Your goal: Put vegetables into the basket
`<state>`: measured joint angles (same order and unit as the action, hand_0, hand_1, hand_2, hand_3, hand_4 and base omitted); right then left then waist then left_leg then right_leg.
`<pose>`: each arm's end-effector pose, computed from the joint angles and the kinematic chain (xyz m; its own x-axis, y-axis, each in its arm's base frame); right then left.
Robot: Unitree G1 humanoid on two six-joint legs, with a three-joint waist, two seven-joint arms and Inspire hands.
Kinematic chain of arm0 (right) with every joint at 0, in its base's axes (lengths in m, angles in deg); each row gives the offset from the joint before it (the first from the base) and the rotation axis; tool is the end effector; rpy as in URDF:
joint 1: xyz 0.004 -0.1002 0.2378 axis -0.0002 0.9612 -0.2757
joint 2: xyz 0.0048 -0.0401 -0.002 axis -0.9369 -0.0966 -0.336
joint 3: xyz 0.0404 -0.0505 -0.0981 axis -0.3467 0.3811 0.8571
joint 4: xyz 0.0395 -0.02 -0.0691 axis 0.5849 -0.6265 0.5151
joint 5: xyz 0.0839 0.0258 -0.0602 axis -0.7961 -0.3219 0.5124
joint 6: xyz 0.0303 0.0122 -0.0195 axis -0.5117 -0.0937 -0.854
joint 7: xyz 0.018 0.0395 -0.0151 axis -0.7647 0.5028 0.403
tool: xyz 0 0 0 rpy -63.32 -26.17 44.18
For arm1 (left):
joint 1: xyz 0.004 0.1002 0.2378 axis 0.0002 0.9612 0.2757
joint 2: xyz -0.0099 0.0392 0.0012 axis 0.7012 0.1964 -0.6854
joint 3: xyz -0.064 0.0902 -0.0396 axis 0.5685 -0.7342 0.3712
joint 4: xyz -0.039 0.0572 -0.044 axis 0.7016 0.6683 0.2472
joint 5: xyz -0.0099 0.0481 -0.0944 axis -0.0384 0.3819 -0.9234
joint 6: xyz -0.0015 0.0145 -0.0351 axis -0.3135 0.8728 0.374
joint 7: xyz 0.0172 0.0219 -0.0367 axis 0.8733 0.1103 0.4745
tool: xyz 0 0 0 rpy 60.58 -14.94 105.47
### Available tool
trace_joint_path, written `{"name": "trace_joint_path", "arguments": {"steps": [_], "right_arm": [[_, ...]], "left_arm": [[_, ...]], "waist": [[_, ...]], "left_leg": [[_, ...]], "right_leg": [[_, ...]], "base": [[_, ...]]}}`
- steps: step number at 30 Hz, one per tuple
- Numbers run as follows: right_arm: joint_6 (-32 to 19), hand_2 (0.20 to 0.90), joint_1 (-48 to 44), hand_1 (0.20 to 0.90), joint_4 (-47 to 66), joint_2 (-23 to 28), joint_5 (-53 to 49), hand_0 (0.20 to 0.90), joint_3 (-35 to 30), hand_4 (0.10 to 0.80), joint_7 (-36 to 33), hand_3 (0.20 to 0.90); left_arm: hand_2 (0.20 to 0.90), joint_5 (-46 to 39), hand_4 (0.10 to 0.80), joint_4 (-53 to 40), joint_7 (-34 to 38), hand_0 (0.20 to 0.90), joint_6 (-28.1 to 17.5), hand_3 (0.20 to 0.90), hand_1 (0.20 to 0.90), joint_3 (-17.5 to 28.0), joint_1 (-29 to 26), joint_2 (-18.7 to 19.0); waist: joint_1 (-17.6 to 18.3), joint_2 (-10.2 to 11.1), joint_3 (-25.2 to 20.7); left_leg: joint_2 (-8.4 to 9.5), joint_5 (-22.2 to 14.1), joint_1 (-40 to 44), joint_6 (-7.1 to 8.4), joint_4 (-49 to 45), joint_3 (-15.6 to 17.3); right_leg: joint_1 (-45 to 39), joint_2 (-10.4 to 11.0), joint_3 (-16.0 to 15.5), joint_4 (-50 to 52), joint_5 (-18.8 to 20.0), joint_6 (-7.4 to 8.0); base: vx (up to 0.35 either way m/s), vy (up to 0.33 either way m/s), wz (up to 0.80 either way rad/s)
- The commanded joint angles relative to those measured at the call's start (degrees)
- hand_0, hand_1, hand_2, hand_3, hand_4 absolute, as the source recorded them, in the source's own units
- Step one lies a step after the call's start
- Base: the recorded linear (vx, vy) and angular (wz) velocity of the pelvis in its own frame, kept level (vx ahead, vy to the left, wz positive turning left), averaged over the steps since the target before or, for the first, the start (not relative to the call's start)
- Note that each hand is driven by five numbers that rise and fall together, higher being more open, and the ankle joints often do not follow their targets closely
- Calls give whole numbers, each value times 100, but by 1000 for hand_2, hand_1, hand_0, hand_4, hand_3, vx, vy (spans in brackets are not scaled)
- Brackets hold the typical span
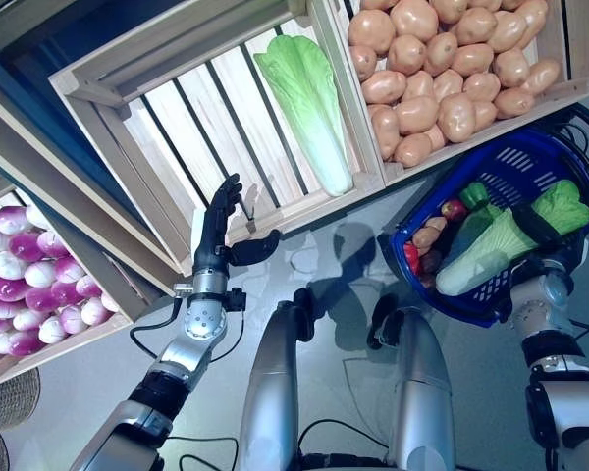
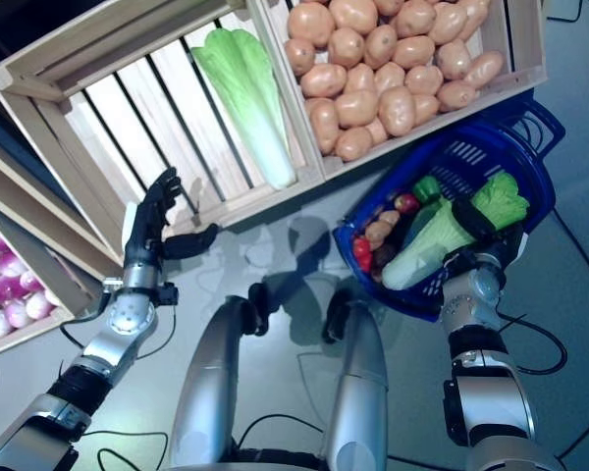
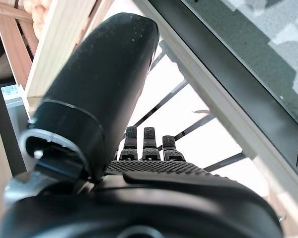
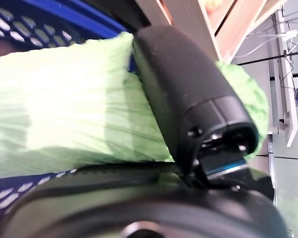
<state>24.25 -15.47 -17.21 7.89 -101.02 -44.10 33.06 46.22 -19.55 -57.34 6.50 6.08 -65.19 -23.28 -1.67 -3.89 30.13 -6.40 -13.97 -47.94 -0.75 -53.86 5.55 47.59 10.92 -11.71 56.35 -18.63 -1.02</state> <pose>0.3077 -0.3058 0.0822 0.7562 -0.6506 -0.0706 0.6082 0.6588 0.4429 0.2698 0.1990 0.0561 0.9586 0.1054 0.2646 -0.1671 0.9604 0.2228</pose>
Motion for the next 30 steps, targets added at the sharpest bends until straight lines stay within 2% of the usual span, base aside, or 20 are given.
{"name": "trace_joint_path", "arguments": {"steps": [1,2,6,7,12,16,20,25,30], "right_arm": [[-486,900,41,900,542,440,-14,900,-129,800,109,900],[-474,900,64,900,519,413,-13,900,-126,800,163,900],[-465,900,171,900,617,360,33,900,-153,800,250,900],[-460,900,208,900,642,347,53,900,-139,800,237,900],[-367,900,331,900,751,355,242,900,-120,800,201,900],[-421,900,497,900,961,371,446,900,-86,800,-211,900],[-746,900,710,900,1400,253,613,900,-213,800,-572,900],[-779,900,798,900,2337,-86,1362,900,-141,800,-726,900],[-652,900,1010,900,2898,-430,1536,900,111,800,-392,900]], "left_arm": [[900,-225,800,-808,-58,900,-923,900,900,467,-229,72],[900,-286,800,-811,-99,900,-920,900,900,473,-224,48],[900,-721,800,-966,-349,900,-796,900,900,529,-258,15],[900,-783,800,-984,-377,900,-784,900,900,525,-245,2],[900,-960,800,-1091,-530,900,-861,900,900,612,-185,-47],[900,-721,800,-1246,-471,900,-897,900,900,676,-216,-41],[900,-694,800,-1303,-268,900,-736,900,900,784,-311,1],[900,-1913,800,-883,-443,900,-92,900,900,930,-548,-251],[900,-2605,800,-750,-697,900,128,900,900,974,-722,-652]], "waist": [[6,160,-34],[2,166,-34],[12,183,-34],[15,192,-34],[32,224,-34],[84,260,-34],[173,301,-34],[346,342,-34],[521,410,-34]], "left_leg": [[128,-581,388,-233,-435,-16],[138,-574,521,-207,-351,-17],[116,-506,492,-204,-510,-37],[125,-481,623,-171,-399,-35],[75,-380,814,-130,-304,-19],[20,-322,988,-118,-163,18],[-6,-271,1171,-121,49,88],[-82,-232,1108,-146,24,201],[-141,-195,1146,-145,146,335]], "right_leg": [[-680,-128,-160,-239,48,-288],[-811,-147,-161,-337,65,-257],[-812,-162,-189,-239,53,-308],[-939,-184,-178,-354,74,-274],[-1166,-223,-214,-504,103,-290],[-1345,-263,-196,-668,163,-297],[-1495,-308,-146,-864,251,-264],[-1343,-354,-23,-792,279,-243],[-1279,-414,131,-864,336,-193]], "base": [[69,-10,-4],[70,-5,-5],[25,4,-1],[66,19,2],[43,35,4],[42,48,-1],[34,41,-4],[4,56,-12],[28,58,-11]]}}
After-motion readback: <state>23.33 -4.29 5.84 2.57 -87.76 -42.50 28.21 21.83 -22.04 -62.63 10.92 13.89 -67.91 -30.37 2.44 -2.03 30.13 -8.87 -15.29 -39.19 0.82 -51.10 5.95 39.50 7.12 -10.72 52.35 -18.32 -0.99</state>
